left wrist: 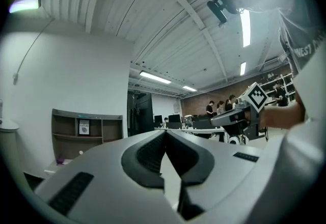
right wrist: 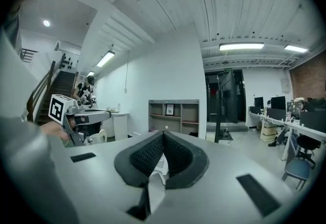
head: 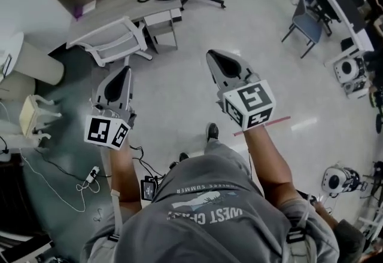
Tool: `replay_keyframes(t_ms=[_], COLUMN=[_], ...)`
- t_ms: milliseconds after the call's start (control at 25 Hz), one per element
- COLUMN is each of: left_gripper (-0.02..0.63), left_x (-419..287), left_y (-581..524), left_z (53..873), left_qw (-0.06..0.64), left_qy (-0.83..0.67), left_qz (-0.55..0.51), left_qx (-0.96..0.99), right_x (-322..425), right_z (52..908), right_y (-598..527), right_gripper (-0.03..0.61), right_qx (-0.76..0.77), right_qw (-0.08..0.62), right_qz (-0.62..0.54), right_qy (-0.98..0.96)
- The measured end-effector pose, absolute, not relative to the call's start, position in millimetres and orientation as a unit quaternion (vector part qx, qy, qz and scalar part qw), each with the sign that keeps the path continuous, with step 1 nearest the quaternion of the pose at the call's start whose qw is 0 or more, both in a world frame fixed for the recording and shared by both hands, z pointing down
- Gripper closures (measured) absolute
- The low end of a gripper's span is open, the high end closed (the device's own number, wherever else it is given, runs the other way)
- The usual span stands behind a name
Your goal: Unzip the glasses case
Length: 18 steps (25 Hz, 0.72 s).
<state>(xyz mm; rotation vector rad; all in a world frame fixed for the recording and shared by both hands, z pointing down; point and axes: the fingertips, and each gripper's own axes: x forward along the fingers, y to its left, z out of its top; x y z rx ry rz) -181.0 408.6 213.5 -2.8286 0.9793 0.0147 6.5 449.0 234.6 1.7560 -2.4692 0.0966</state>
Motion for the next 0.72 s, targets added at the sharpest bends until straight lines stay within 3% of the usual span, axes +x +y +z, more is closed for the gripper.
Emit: replay_keyframes(t_ms=[720], left_gripper=[0.615], left_x=[-96], left_y=[303], left_z=[218], left_qw=[0.072], left_qy=[0.426], left_qz=[-0.036], left_qx=[-0.901], right_x=[106], right_z=[248], right_y=[295], right_gripper=[0.568], right_qx=[0.489], right_qw=[0.045], right_qz=[0.048], right_qy=[-0.870])
